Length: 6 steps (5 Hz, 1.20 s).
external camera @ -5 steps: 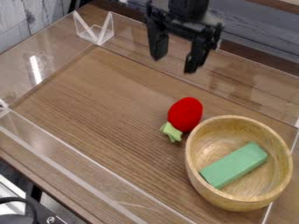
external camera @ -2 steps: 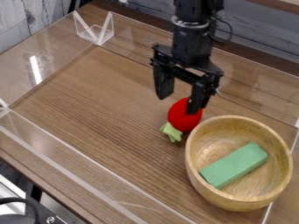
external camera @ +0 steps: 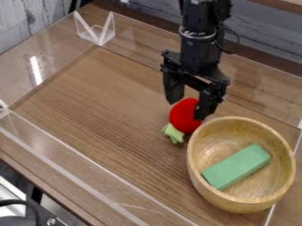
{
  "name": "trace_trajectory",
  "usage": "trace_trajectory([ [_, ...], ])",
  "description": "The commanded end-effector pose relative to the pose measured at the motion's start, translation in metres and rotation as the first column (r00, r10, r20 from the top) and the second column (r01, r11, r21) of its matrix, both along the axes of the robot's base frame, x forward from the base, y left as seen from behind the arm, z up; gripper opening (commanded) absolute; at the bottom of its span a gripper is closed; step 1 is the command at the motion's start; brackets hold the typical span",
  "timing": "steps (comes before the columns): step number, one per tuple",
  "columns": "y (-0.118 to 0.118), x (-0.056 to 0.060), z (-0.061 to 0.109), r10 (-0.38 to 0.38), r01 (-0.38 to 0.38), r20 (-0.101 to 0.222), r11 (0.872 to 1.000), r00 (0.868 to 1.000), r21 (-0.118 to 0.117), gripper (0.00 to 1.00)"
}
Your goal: Move the red object to the left side of the table
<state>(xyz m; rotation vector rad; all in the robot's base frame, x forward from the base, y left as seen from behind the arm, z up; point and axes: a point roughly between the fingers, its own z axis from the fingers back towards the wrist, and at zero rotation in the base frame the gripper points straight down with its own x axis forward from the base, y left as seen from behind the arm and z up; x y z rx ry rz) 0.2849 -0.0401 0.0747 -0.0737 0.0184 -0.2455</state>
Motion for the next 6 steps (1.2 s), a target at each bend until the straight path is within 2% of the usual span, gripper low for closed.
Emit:
trace_trajectory([
  [1,0.004,0.009,0.008,0.017,-0.016,0.067,1.0,0.998,-0.011,1.0],
  [4,0.012,0.015,0.016,0.07,-0.068,0.13,0.997,0.989,-0.021,1.0],
  [6,0.017,0.018,0.017,0.098,-0.096,0.149,0.995,0.984,-0.021,1.0],
])
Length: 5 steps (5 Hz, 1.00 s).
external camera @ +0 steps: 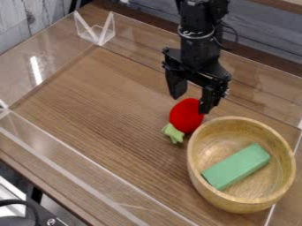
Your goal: Move the red object to the left side of the table
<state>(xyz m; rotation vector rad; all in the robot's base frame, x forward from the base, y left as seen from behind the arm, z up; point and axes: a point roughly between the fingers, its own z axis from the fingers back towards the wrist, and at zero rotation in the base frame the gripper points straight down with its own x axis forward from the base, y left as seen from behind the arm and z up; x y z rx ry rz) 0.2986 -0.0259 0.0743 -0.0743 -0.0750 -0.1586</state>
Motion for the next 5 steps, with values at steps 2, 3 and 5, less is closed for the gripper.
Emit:
trace_trajectory([
  [2,0.0039,0.005,0.0115,0.011,-0.011,0.059,1.0,0.998,0.005,1.0],
  [3,0.004,0.0058,0.0085,0.011,-0.011,0.054,1.0,0.999,0.009,1.0],
  [5,0.0025,0.0043,0.0054,0.007,-0.008,0.044,1.0,0.999,0.012,1.0],
])
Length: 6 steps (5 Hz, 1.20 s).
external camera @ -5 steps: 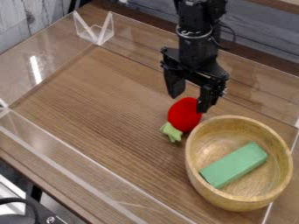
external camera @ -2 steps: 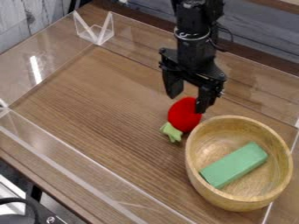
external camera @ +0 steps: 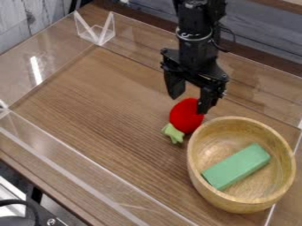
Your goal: Move the red object to the left side of the table
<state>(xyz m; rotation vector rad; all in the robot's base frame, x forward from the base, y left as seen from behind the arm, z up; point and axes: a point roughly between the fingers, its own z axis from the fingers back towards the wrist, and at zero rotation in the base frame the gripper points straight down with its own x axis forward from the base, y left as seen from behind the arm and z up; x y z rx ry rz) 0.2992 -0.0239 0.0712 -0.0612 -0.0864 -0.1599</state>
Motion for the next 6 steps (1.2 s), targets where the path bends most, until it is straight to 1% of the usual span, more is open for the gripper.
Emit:
trace_trajectory([
  [1,0.0,0.003,0.007,0.006,-0.006,0.026,1.0,1.0,0.001,1.0],
  [3,-0.002,0.002,0.007,0.002,-0.002,0.018,1.0,1.0,0.004,1.0],
  [4,-0.002,0.004,-0.003,0.002,-0.002,0.001,1.0,1.0,0.011,1.0],
  [5,-0.002,0.005,-0.01,0.007,-0.007,-0.012,1.0,1.0,0.015,0.0],
  [6,0.0,0.005,-0.007,0.01,-0.01,-0.007,1.0,1.0,0.009,0.0],
])
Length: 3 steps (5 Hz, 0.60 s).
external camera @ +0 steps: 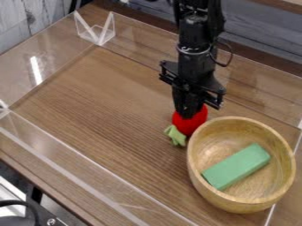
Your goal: Move the red object to the left side of the table
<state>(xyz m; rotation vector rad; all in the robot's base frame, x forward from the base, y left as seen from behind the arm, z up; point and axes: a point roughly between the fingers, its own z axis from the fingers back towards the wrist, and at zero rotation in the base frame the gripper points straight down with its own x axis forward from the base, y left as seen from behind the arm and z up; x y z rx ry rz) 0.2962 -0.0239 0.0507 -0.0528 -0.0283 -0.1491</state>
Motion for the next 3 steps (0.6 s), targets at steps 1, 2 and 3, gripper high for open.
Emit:
trace_trajectory([
  [1,0.003,0.008,0.026,0.005,-0.004,0.066,1.0,0.998,-0.013,0.0],
  [2,0.006,0.007,0.039,0.008,-0.006,0.085,1.0,0.996,-0.024,0.0],
  [3,0.011,0.009,0.061,0.016,-0.012,0.125,0.999,0.992,-0.034,0.0],
])
